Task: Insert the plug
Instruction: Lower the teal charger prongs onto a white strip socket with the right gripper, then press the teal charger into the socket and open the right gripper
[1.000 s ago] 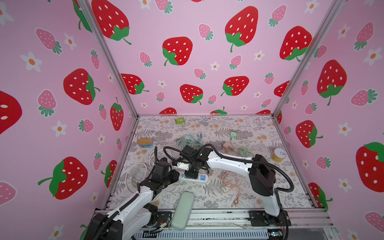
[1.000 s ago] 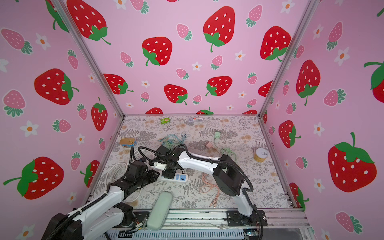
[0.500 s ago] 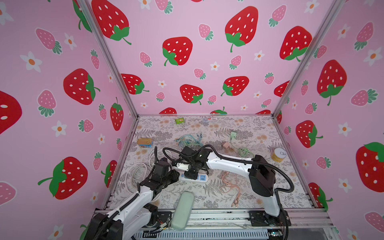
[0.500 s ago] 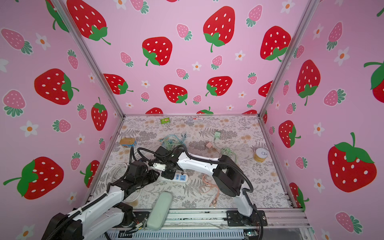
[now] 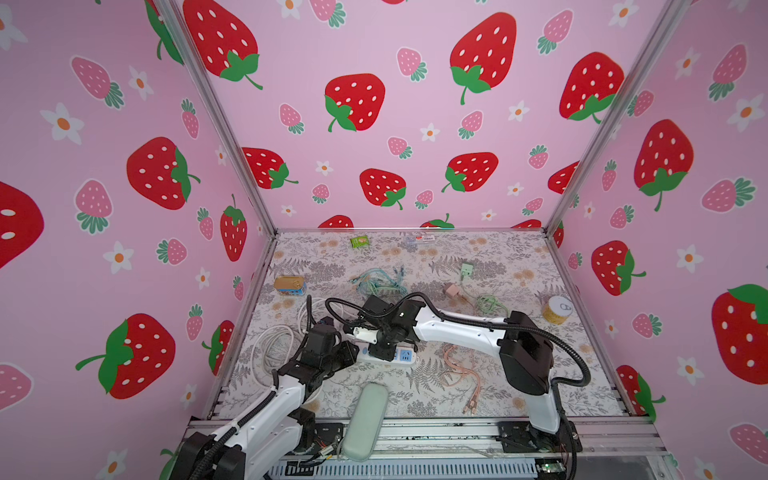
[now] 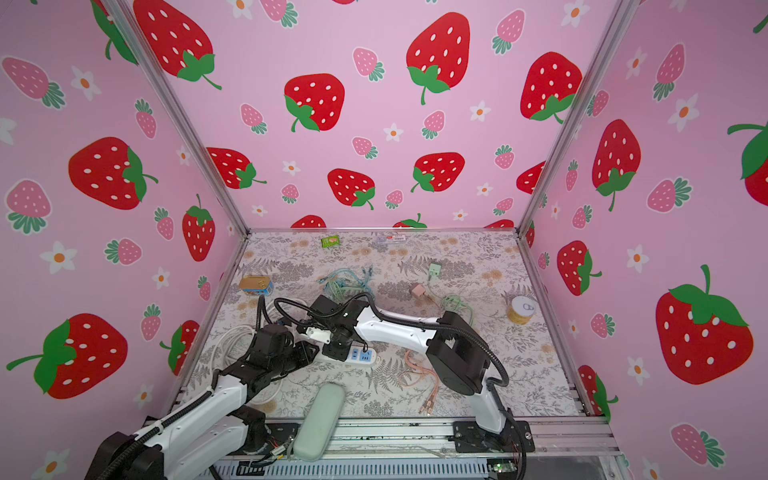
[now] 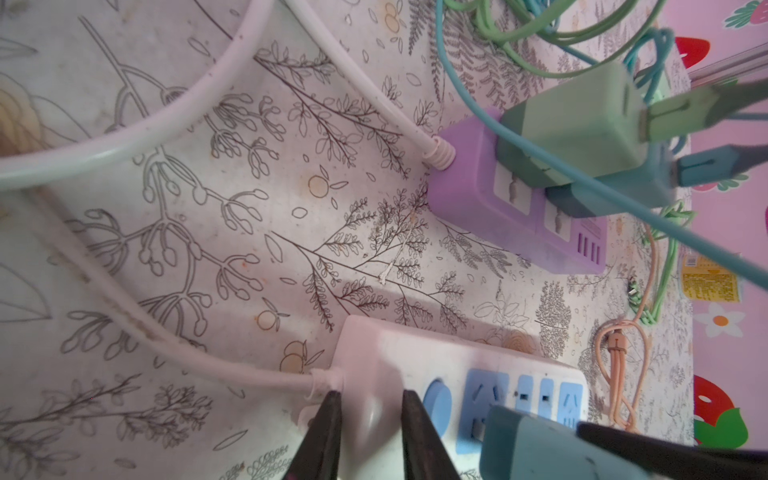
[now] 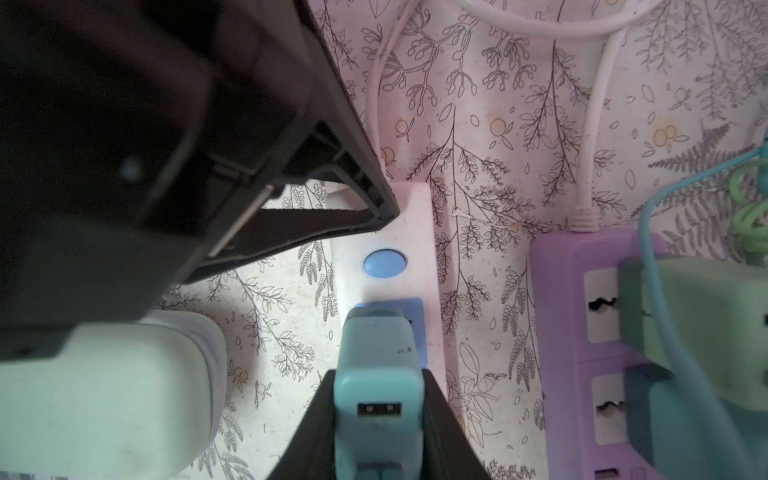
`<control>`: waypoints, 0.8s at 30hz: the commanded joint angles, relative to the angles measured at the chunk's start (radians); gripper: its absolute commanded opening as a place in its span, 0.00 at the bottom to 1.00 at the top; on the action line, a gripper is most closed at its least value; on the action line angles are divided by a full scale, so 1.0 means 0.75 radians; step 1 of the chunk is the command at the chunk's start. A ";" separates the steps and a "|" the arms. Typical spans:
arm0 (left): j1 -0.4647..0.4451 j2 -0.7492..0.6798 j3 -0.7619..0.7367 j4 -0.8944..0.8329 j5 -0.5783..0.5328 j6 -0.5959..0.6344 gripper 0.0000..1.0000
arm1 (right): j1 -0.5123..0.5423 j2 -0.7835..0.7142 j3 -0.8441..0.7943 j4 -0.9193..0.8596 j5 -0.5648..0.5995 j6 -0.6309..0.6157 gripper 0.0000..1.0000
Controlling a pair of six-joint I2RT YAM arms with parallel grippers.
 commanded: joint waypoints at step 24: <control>0.006 -0.127 -0.063 -0.085 0.071 -0.021 0.29 | 0.012 0.119 -0.026 -0.028 0.112 0.024 0.27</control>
